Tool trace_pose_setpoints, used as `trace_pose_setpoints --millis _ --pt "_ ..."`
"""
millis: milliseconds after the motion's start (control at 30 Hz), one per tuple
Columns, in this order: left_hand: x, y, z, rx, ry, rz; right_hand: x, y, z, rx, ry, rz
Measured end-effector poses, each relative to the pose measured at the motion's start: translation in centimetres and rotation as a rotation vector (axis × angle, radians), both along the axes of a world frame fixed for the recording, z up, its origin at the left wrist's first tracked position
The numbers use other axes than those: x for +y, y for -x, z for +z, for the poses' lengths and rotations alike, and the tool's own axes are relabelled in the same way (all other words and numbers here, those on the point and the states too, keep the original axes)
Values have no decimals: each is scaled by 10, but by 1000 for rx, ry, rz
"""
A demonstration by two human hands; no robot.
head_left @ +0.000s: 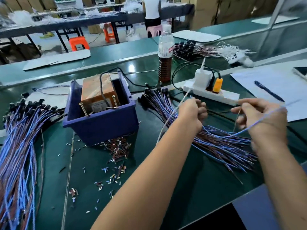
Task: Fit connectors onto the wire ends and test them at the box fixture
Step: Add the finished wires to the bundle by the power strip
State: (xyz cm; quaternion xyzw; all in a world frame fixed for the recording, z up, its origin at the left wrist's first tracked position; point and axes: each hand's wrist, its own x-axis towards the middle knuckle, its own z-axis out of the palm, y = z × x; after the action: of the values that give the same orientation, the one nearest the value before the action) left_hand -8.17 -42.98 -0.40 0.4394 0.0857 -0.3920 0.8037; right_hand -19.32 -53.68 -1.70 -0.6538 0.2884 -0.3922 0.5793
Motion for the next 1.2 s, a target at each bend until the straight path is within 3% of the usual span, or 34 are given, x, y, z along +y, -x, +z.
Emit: trace_pose_setpoints --millis 133,233,333,367,433,500,600,733,833,933,1033,1200 --pt "28 -32 2 -47 59 300 -9 -3 -2 193 146 5" --pt "49 -52 -8 -184 -16 464 -18 1 5 235 243 -233" --pt "57 -57 -21 -295 -143 541 -6 0 13 200 502 -458" --pt "56 -56 -24 -324 -170 553 7 -6 15 168 625 -393" --pt "53 -52 -23 -385 -221 564 40 -23 19 194 829 -41" --pt "50 -48 -15 -427 -240 573 69 -38 15 430 973 318" --pt "51 -48 -1 -435 -199 585 82 -46 7 688 1134 446" --pt "59 -58 6 -387 -162 598 78 -40 14 622 1136 417" --pt "63 -63 2 -381 -222 555 75 -30 29 624 1020 397" --pt "67 -66 -3 -367 -378 516 72 -19 38 716 983 384" --pt "72 -70 -7 -273 -408 494 77 -18 34 834 989 388" --pt "70 -67 -10 -413 -558 448 93 -24 14 889 1036 281"
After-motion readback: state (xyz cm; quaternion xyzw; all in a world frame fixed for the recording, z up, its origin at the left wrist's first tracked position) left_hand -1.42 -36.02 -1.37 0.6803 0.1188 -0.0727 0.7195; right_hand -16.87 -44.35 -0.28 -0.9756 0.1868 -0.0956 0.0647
